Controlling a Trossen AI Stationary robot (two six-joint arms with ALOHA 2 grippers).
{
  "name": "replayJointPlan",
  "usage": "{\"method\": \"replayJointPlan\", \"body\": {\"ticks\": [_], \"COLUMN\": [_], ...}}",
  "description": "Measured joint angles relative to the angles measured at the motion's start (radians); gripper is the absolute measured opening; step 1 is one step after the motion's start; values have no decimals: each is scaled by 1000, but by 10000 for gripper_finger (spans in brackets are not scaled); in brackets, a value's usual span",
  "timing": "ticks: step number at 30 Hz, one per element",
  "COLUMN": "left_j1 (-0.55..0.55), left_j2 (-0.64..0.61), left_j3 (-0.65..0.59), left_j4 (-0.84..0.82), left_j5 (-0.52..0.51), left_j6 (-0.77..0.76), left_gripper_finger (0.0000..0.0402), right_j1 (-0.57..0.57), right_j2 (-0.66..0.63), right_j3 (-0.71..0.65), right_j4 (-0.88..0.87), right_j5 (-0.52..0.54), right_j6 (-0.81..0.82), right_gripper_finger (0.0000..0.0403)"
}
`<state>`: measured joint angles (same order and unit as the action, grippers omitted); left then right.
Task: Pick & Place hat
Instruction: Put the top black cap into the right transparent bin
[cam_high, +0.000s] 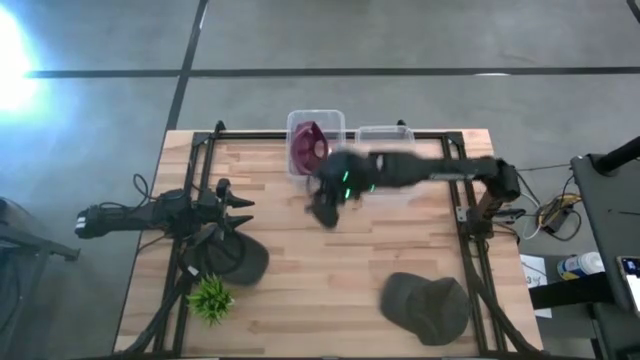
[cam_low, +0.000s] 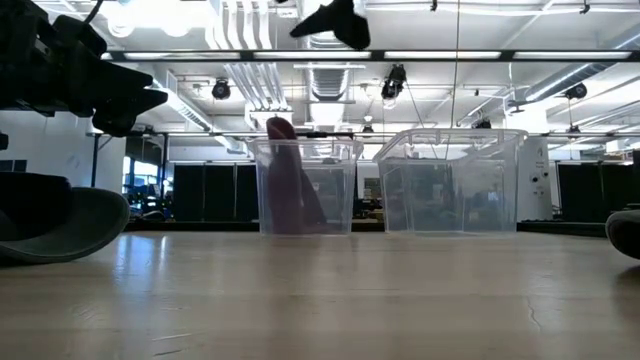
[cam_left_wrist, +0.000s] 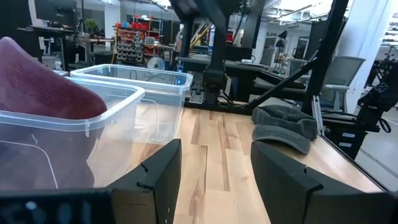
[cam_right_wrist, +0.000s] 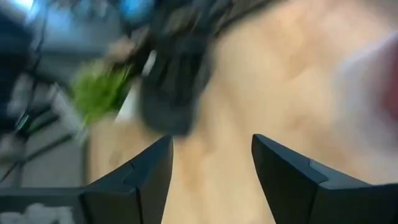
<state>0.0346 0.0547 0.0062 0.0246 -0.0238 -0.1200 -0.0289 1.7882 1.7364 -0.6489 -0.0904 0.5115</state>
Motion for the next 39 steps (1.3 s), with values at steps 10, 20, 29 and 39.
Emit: {"method": "replayJointPlan", "body": {"ticks": [10,20,29,39], "left_j1": [0,0,0,0], "left_j2": [2,2,2,4], "left_j3": [0,0,0,0], "left_j4": [0,0,0,0], "left_j5": [0,0,0,0], "left_j6": [0,0,0,0], "left_gripper_finger": [188,188,188,188], "right_j1": [192,141,124,195], "right_j2": [221,550,646,405], "right_j3": [-188,-24,126,79], "right_j4": [439,671,562,287], "right_j5": [69,61,52,76], "right_j6": [301,302,290,163], "right_gripper_finger": [201,201,201,201]}}
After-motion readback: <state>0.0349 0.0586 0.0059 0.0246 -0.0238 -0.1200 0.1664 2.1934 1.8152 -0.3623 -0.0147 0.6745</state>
